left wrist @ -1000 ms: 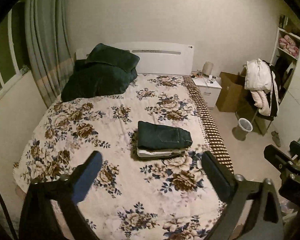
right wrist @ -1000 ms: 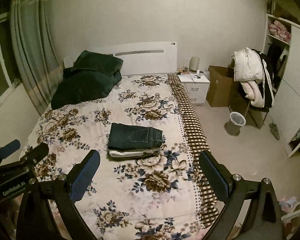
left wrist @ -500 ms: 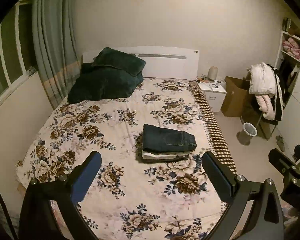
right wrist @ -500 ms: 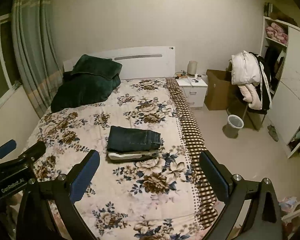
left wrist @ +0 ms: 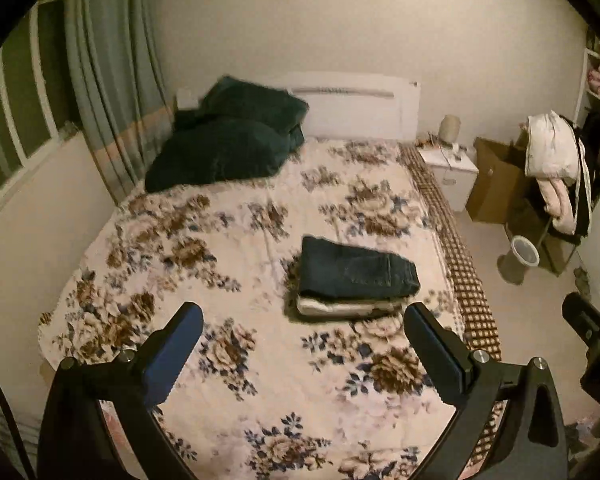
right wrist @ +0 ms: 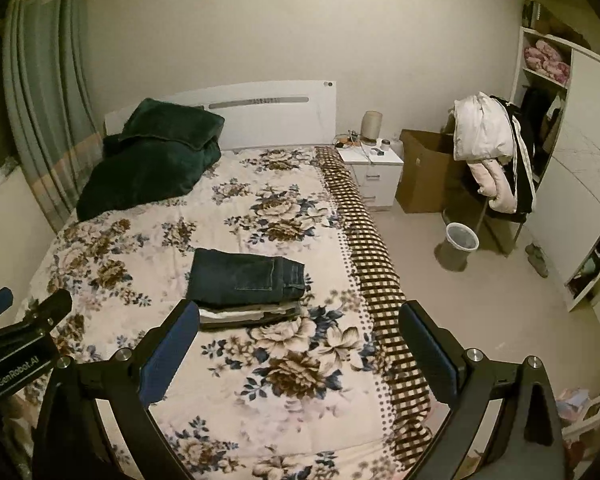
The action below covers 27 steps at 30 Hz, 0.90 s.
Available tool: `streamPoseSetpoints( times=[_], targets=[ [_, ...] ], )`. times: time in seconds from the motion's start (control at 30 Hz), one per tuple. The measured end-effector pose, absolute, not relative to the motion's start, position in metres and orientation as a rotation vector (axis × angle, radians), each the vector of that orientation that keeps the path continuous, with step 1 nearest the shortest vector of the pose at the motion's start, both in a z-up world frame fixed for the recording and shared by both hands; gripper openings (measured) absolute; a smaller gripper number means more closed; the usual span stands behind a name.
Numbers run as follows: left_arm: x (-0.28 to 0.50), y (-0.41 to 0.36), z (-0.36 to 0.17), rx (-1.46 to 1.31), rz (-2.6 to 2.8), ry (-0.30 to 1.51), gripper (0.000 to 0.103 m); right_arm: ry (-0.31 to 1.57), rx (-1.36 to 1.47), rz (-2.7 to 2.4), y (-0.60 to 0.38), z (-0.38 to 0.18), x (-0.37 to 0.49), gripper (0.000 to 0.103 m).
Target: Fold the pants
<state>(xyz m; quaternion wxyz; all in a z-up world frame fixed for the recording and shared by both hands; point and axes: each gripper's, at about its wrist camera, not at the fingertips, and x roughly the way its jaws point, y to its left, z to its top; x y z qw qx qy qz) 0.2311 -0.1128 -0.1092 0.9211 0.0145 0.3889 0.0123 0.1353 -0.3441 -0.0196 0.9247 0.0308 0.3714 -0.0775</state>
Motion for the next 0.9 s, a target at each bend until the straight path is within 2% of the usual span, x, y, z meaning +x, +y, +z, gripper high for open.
streamPoseSetpoints(
  times=[0.4, 0.9],
  targets=[
    [0.250, -0.119, -0.129, 0.048, 0.053, 0.818, 0.103, 0.831, 0.056, -0.155, -0.348, -0.066, 0.182, 0.102],
    [0.256, -0.120, -0.128, 0.070, 0.039, 0.808, 0.103, 0.835, 0.042, -0.134, -0.335, -0.069, 0.186, 0.102]
  ],
)
